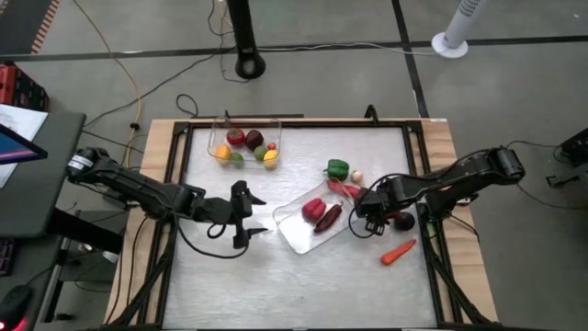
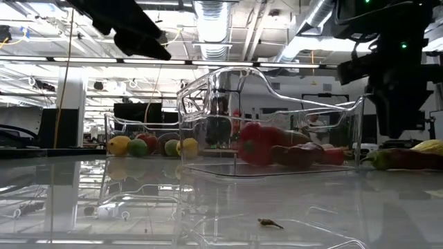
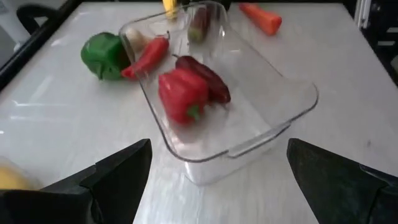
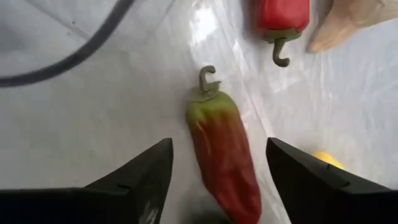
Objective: Sort produce into baskets
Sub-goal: Put the right red chili pepper into the bottom transparent bin
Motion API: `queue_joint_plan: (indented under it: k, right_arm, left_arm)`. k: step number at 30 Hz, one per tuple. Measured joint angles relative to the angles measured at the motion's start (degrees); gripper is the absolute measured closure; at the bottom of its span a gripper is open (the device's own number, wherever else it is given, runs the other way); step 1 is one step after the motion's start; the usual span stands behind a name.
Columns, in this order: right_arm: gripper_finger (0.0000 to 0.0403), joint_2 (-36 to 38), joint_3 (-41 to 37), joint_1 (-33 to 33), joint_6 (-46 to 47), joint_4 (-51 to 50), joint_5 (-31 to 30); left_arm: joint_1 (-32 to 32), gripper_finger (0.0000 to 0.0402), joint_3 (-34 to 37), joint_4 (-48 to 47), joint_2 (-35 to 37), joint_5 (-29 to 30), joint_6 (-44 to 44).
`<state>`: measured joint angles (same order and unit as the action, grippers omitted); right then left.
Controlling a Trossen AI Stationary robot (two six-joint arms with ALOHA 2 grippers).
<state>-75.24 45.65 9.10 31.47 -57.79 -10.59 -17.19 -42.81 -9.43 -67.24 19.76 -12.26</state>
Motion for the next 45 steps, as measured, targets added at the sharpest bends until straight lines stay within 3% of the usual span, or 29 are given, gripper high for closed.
queue_joint_plan:
  k: [7,10,16,23,33,38,45]
  right_arm:
    - [0.0068,-1.01,-3.63,-1.71,-0.37,2.41,-0.04]
    - [0.0066,-1.44,-5.06,-2.41,-0.86,4.20,0.57]
    - [0.0096,-2.43,-6.45,-2.45,-1.37,5.71,1.90]
    - [0.0152,-2.84,-6.47,-1.97,-1.32,6.17,1.96]
    - [0.0251,-2.81,-6.40,-1.95,-1.50,6.18,3.39]
    - [0.0254,-2.80,-6.40,-1.69,-1.52,6.37,4.30]
    - [0.0254,-2.75,-2.99,1.05,-1.35,3.09,5.08]
  left_arm:
    - [2.52,0.0041,-0.05,3.89,-6.70,0.72,6.36]
    - [5.81,0.0041,0.02,4.06,-9.40,-3.07,8.88]
    - [11.09,0.0041,0.02,6.95,-10.41,-19.19,9.72]
    - [12.77,0.0041,-0.06,8.68,-12.96,-24.55,7.85]
    - [7.46,0.0041,0.05,13.01,-14.19,-26.06,3.24]
    - [3.67,0.0041,0.07,17.21,-14.19,-27.31,1.27]
    - [-1.68,0.0041,-4.91,15.46,-13.63,-26.02,4.68]
